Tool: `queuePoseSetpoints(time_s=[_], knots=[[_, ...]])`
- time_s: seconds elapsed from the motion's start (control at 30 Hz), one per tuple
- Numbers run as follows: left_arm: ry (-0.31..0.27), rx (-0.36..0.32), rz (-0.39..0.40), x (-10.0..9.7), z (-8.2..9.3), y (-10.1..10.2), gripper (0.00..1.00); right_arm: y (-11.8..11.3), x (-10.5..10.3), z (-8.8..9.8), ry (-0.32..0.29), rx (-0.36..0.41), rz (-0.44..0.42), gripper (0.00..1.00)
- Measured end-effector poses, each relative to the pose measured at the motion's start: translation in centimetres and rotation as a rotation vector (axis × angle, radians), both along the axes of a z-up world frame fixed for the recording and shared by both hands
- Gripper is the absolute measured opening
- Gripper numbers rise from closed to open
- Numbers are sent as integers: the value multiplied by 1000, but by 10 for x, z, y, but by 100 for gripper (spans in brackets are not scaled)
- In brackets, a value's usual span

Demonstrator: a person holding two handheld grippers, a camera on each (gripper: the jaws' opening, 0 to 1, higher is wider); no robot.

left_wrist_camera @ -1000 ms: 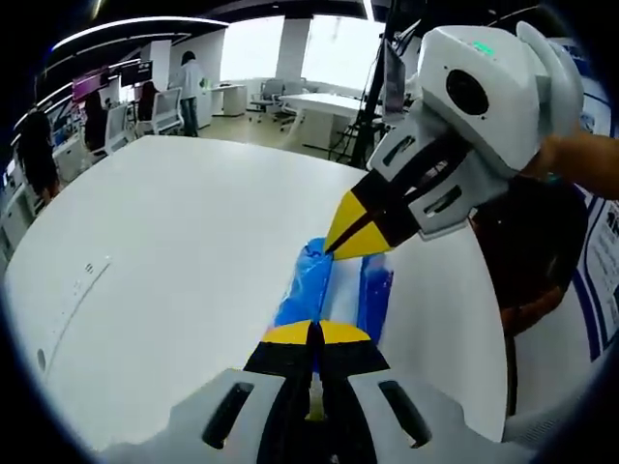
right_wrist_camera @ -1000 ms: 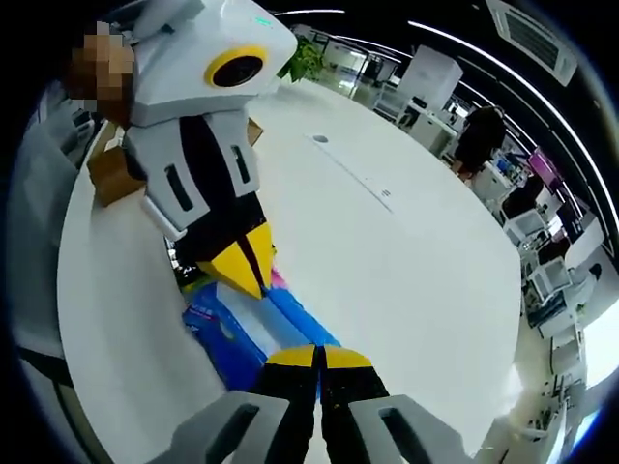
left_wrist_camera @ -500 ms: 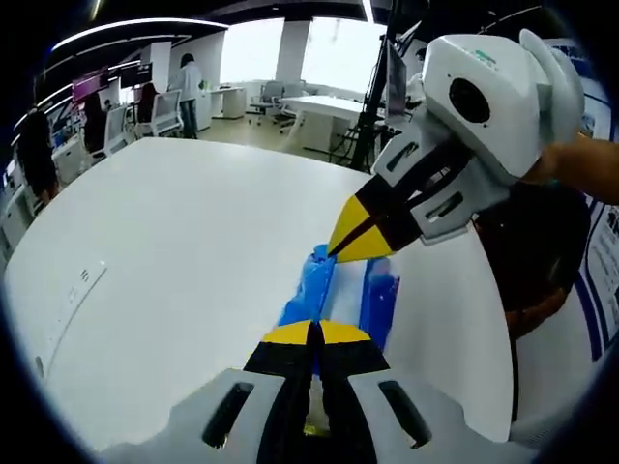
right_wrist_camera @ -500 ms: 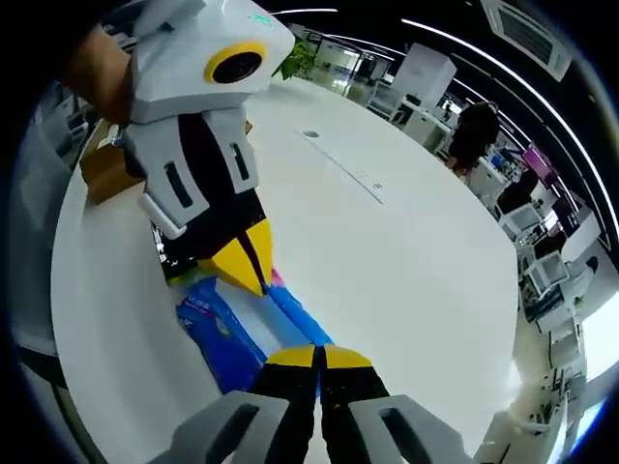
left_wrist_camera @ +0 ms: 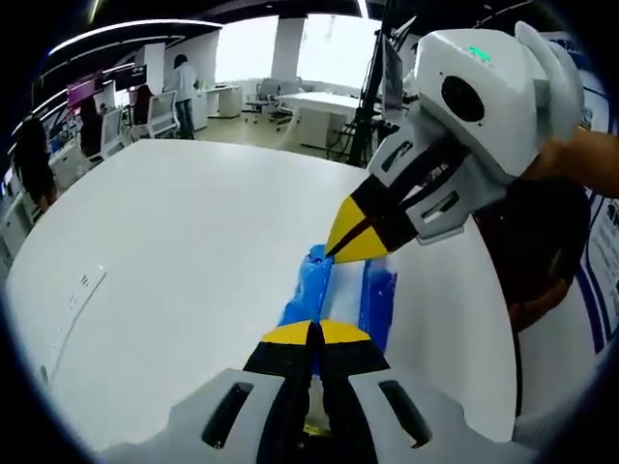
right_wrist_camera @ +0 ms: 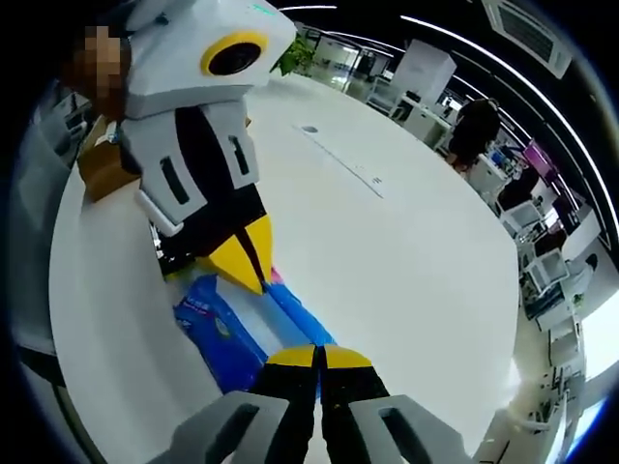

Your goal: Operate the shoe box by opening the lid, removing the specified soft item, and placing it in the target area until the item is outside and the box remains undamaged.

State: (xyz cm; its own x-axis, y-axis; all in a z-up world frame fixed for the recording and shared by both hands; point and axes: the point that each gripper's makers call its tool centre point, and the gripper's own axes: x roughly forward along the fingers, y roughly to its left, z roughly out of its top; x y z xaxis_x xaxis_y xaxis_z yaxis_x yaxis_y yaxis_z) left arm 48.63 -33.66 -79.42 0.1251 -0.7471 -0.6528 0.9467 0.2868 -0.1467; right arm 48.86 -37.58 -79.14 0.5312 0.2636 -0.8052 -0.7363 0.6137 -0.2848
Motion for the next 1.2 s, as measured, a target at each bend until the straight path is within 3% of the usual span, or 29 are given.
queuePoseSetpoints(time_s=[0.7, 1.03, 1.2], knots=[[-37, 3, -12, -2, 11, 3, 4, 2, -5, 6, -1, -1, -21, 0], [-35, 39, 6, -7, 25, 18, 11, 13, -10, 23, -21, 14, -28, 3], [-20, 52, 28, -11, 35, 29, 15, 19, -13, 31, -24, 38, -51, 9]])
